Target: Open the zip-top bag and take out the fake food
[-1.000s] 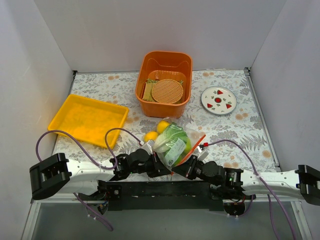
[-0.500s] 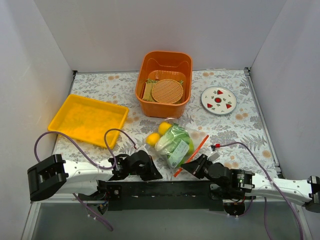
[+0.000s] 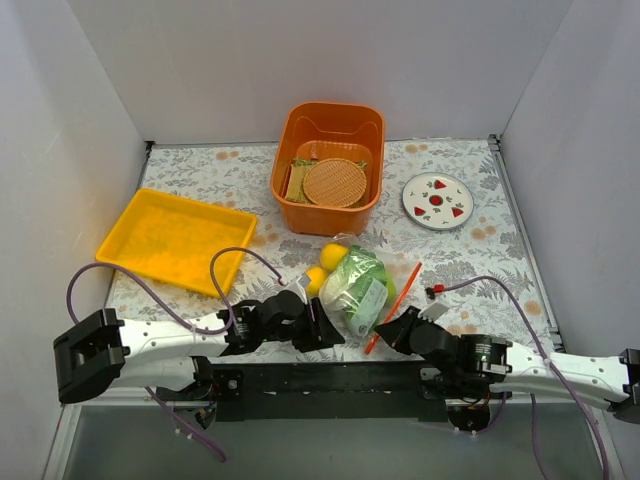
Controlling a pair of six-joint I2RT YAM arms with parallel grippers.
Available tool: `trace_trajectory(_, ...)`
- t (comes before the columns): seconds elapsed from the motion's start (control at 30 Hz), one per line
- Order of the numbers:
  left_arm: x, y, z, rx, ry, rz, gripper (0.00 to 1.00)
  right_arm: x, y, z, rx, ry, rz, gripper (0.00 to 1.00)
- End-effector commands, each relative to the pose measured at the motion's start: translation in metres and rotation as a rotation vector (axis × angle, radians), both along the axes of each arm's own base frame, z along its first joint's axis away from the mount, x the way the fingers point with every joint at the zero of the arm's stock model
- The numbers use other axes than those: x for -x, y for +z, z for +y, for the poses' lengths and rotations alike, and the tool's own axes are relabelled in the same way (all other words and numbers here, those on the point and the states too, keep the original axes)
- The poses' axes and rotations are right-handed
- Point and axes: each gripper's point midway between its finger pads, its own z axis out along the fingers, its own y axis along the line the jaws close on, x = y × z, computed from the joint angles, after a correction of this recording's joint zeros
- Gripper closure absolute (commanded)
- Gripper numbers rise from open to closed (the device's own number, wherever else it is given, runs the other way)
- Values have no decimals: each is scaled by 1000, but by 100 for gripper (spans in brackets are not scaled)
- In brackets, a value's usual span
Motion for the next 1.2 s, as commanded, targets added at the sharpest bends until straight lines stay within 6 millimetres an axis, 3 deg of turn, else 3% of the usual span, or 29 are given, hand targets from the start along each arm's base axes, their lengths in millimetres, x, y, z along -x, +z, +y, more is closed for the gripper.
trace_trajectory(0.0,-3,14,-23,105,-17,-20,57,5,31,39,-89,93,-16,89)
trace_trajectory(0.2,6,1,-22,101,-3,2,56,17,32,60,-123,177,9,89)
trace_trajectory(0.23,7,-1,-22,97,2,7,56,16,42,66,-167,185,-3,89)
trace_trajectory(0.57,4,-10,-28,122,31,24,60,19,47,73,-175,203,7,90)
trace_trajectory(0.67,1,-6,-32,135,36,14,70,20,45,74,-175,204,16,90)
trace_trajectory(0.7,1,-6,-33,134,36,14,83,20,45,73,-173,202,15,90)
trace_trajectory(0.8,2,-6,-31,133,41,22,100,17,39,66,-149,176,16,84)
trace_trajectory(0.9,4,-6,-25,112,46,32,100,11,39,57,-154,131,11,74)
trace_trajectory(0.93,-1,-7,-23,100,71,21,100,11,30,50,-126,116,17,72)
trace_trajectory(1.17,1,-7,-16,71,73,26,100,5,24,30,-172,43,19,70)
